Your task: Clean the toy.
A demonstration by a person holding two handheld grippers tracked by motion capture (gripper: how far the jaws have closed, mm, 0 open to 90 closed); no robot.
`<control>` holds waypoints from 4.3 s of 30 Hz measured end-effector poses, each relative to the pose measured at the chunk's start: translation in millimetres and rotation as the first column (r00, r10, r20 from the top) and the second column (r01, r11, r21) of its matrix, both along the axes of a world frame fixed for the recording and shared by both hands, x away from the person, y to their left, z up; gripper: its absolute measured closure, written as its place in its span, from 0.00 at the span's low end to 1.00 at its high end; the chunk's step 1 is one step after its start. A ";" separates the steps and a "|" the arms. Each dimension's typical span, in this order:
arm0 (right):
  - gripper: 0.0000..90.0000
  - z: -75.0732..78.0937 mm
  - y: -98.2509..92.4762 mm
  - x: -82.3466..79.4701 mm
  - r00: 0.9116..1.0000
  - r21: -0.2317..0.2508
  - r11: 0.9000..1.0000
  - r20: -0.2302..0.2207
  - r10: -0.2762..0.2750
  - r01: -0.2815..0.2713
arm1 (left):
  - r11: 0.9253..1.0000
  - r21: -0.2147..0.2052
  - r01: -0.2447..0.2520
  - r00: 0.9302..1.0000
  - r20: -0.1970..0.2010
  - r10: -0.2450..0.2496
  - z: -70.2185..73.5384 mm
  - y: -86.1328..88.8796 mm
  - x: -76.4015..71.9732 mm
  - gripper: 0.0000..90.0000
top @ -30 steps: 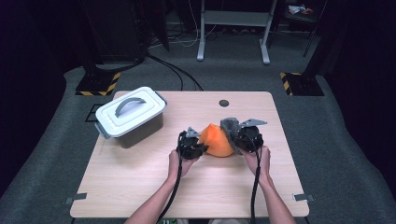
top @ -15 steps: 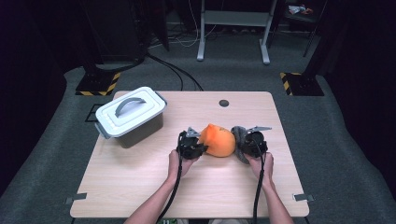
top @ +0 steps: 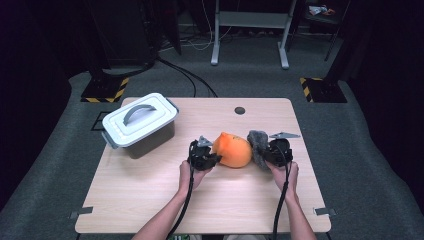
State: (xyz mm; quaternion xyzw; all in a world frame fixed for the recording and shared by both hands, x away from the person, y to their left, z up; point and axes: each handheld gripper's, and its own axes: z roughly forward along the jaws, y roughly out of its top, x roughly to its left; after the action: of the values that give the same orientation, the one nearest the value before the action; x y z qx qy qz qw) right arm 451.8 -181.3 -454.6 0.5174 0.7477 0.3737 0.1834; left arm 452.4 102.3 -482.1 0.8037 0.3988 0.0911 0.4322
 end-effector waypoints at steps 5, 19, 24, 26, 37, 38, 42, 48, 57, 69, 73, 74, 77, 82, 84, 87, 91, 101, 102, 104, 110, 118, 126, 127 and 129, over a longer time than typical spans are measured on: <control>0.84 16.6 16.2 -10.3 0.997 0.001 0.997 0.033 0.076 -0.076 | 1.000 0.001 -0.006 1.000 0.003 0.006 -0.7 1.0 0.9 0.88; 0.84 14.7 27.5 11.3 0.997 -0.031 0.997 0.010 0.078 -0.078 | 0.998 0.062 -0.016 1.000 0.021 0.014 -2.1 3.2 2.6 0.52; 0.84 16.9 29.1 17.7 0.997 -0.032 0.997 -0.007 0.071 -0.071 | 0.995 0.100 -0.011 0.998 0.070 0.004 -2.7 -1.1 1.8 0.44; 0.84 17.2 29.7 19.2 0.997 -0.034 0.997 -0.013 0.070 -0.071 | 0.990 0.143 -0.005 0.995 0.095 -0.009 -2.5 -3.7 1.7 0.43; 0.84 16.9 32.3 18.5 0.998 -0.027 0.997 -0.009 0.068 -0.068 | 0.986 0.168 0.016 0.991 0.131 -0.038 -6.7 -10.5 1.9 0.76; 0.84 17.4 32.2 18.1 0.998 -0.035 0.997 0.000 0.064 -0.064 | 0.993 0.122 0.010 0.995 0.101 -0.023 -6.8 -8.2 2.9 0.79; 0.84 23.8 27.8 11.5 0.997 -0.012 0.997 0.020 0.071 -0.071 | 1.000 0.030 -0.006 0.999 0.046 0.004 -4.0 -3.3 3.6 0.86; 0.84 37.1 31.1 -0.9 0.994 0.003 0.995 0.045 0.104 -0.104 | 0.999 -0.053 -0.008 1.000 -0.009 0.007 5.2 0.3 3.7 0.88; 0.84 56.9 63.2 -9.4 0.980 0.000 0.983 0.084 0.182 -0.183 | 0.999 -0.035 -0.006 1.000 -0.019 0.005 6.9 -5.6 -0.8 0.87; 0.83 40.0 90.9 4.9 0.976 -0.081 0.976 0.069 0.205 -0.200 | 0.998 0.063 -0.003 0.999 0.043 0.000 2.8 -10.6 -0.3 0.82; 0.84 37.1 93.8 9.0 0.980 -0.113 0.977 0.071 0.188 -0.180 | 0.998 0.067 -0.011 0.999 0.053 0.008 1.7 -12.3 -0.3 0.82; 0.84 36.2 93.9 10.0 0.981 -0.121 0.978 0.070 0.182 -0.173 | 0.997 0.077 -0.005 0.998 0.055 0.001 1.9 -12.3 0.1 0.82; 0.85 32.8 93.2 11.7 0.981 -0.134 0.977 0.078 0.179 -0.167 | 0.995 0.101 0.000 0.998 0.060 -0.006 1.6 -11.9 1.5 0.82; 0.85 32.4 90.0 11.4 0.981 -0.124 0.978 0.079 0.178 -0.167 | 0.996 0.084 -0.010 0.999 0.051 0.006 0.0 -11.8 2.4 0.83; 0.85 32.5 88.5 11.0 0.983 -0.112 0.981 0.070 0.168 -0.160 | 0.997 0.081 -0.012 0.999 0.052 0.007 0.1 -11.8 3.2 0.83; 0.85 32.5 84.6 11.2 0.983 -0.106 0.981 0.068 0.170 -0.163 | 0.997 0.076 -0.014 0.999 0.047 0.010 -0.1 -12.0 3.6 0.83; 0.85 33.0 81.3 10.5 0.983 -0.100 0.981 0.067 0.171 -0.164 | 0.997 0.074 -0.015 0.999 0.049 0.011 -0.4 -11.6 4.3 0.83; 0.85 31.3 65.8 9.2 0.985 -0.101 0.984 0.067 0.156 -0.149 | 0.998 0.063 -0.017 0.999 0.042 0.014 -0.1 -11.1 5.4 0.83; 0.85 30.5 63.8 8.9 0.987 -0.095 0.985 0.064 0.150 -0.144 | 0.998 0.063 -0.017 0.999 0.042 0.014 -0.1 -11.1 5.6 0.83; 0.85 29.3 59.2 8.5 0.988 -0.096 0.986 0.057 0.140 -0.134 | 0.998 0.059 -0.019 0.999 0.039 0.016 -0.3 -10.8 5.7 0.83; 0.85 22.9 45.3 7.7 0.994 -0.087 0.991 0.041 0.105 -0.101 | 0.998 0.061 -0.017 0.999 0.038 0.015 -0.6 -9.7 6.5 0.83; 0.84 9.4 29.5 7.6 0.998 -0.080 0.995 0.014 0.066 -0.064 | 0.999 0.050 -0.022 0.999 0.030 0.021 -1.4 -8.3 7.2 0.83; 0.84 -11.4 18.4 12.6 0.999 -0.073 0.997 -0.037 0.036 -0.038 | 0.999 0.041 -0.023 0.999 0.026 0.022 -2.6 -6.6 6.9 0.83; 0.84 -15.7 17.0 14.3 0.998 -0.085 0.996 -0.048 0.032 -0.036 | 0.999 0.040 -0.025 0.999 0.024 0.024 -2.7 -6.6 6.7 0.83; 0.84 -24.5 15.9 17.2 0.997 -0.087 0.996 -0.075 0.022 -0.028 | 0.999 0.036 -0.026 0.999 0.022 0.025 -2.8 -6.3 6.5 0.83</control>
State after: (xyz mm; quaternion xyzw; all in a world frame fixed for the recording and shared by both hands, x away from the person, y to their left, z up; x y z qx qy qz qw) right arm 469.0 -165.4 -479.1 0.5128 0.7761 0.3233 0.1736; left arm 459.0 96.0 -484.9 0.8054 0.4024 0.1125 0.4205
